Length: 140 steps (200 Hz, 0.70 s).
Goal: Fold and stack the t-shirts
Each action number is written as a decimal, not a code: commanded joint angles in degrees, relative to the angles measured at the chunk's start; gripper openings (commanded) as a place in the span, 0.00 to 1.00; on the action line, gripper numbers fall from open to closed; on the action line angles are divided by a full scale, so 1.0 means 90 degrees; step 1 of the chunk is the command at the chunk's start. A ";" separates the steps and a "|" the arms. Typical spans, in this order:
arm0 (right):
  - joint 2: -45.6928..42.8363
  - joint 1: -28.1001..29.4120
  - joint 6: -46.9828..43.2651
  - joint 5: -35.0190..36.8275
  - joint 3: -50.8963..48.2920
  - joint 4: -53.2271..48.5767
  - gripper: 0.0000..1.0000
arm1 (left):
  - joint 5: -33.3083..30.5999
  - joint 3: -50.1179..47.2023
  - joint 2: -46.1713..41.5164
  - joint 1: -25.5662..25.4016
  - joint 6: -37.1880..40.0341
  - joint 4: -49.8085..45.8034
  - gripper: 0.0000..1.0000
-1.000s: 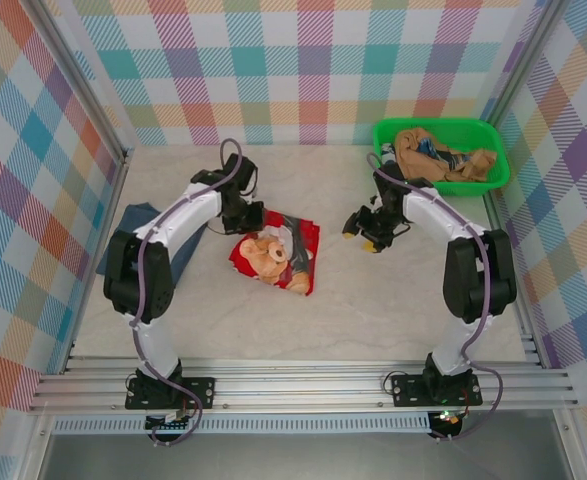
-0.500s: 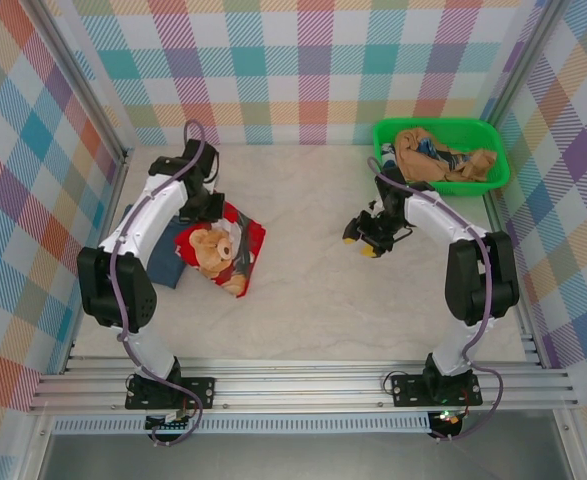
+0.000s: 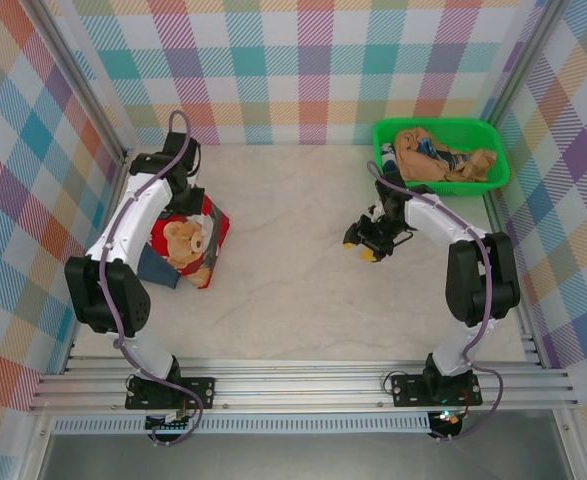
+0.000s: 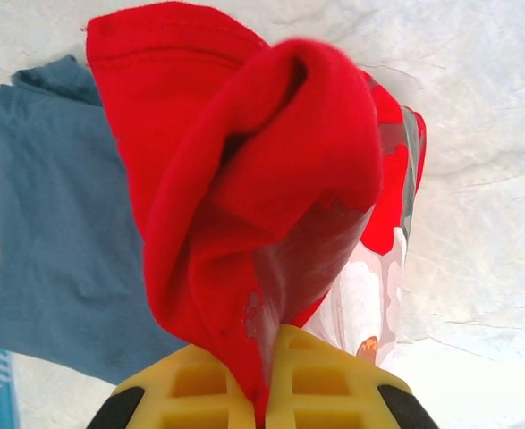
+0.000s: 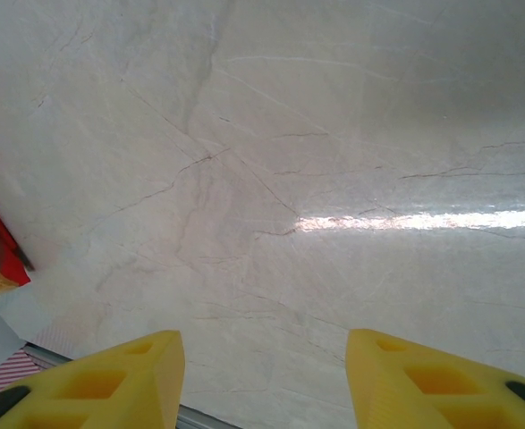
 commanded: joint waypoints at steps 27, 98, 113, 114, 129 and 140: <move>-0.0180 0.0049 -0.0179 -0.0084 0.0022 -0.0280 0.50 | -0.0254 -0.0066 -0.0705 0.0451 0.0312 -0.0034 0.00; -0.0106 0.0108 -0.0184 -0.0053 0.0121 -0.0476 0.50 | -0.1370 -0.0446 -0.0367 0.1092 0.0692 0.0626 0.00; -0.0110 0.0142 -0.0170 -0.0046 0.0078 -0.0505 0.50 | -0.1411 -0.0431 -0.0063 0.1385 0.0678 0.0911 0.00; -0.0111 0.0144 -0.0167 -0.0040 0.0082 -0.0510 0.50 | -0.1430 -0.0431 -0.0037 0.1405 0.0680 0.0943 0.00; -0.0134 0.0178 -0.0147 -0.0008 0.0067 -0.0568 0.50 | -0.1622 -0.0343 0.0309 0.1534 0.0703 0.1204 0.00; -0.0159 0.0203 -0.0135 0.0019 0.0059 -0.0613 0.50 | -0.1520 -0.0250 0.0605 0.1561 0.0719 0.1338 0.00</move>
